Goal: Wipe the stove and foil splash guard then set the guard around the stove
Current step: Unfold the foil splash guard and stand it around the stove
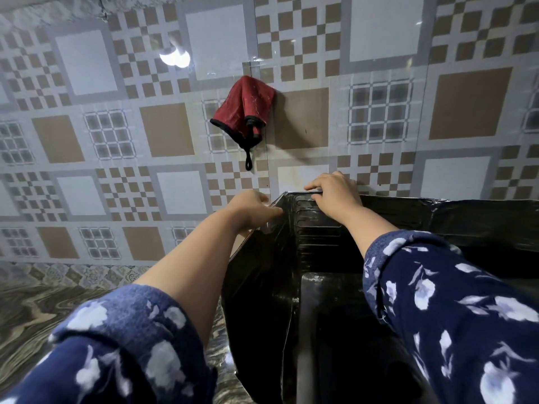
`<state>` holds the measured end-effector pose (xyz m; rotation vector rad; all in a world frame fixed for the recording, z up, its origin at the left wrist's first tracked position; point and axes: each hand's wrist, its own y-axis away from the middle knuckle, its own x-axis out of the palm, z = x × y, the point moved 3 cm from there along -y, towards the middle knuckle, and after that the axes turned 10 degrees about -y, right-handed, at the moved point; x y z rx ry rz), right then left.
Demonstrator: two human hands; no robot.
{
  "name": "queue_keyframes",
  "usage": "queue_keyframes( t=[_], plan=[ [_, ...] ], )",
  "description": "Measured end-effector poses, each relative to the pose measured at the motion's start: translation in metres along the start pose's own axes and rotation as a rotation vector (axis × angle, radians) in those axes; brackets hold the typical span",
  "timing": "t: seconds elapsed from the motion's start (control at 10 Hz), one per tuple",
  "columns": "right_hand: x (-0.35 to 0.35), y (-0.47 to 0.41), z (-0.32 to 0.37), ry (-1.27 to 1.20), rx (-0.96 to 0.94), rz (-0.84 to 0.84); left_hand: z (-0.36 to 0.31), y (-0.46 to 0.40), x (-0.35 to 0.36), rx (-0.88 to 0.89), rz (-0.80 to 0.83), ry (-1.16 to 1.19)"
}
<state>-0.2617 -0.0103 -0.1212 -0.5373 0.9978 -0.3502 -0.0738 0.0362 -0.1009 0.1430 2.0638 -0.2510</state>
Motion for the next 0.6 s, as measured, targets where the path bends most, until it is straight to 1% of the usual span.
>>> queue_keyframes(
  t=[0.3,0.4,0.5,0.6],
  plan=[
    [-0.001,-0.003,-0.003,0.025,-0.001,0.003,-0.011,-0.001,0.002,-0.013,-0.032,-0.128],
    [0.0,0.001,-0.001,0.029,0.006,0.009,-0.016,0.002,0.004,0.03,-0.053,-0.242],
    [-0.003,0.008,0.002,0.026,0.0,0.043,-0.026,0.009,0.007,0.148,-0.099,-0.296],
    [-0.017,0.034,0.013,0.087,-0.02,0.094,-0.04,0.027,0.014,0.262,-0.12,-0.297]
  ],
)
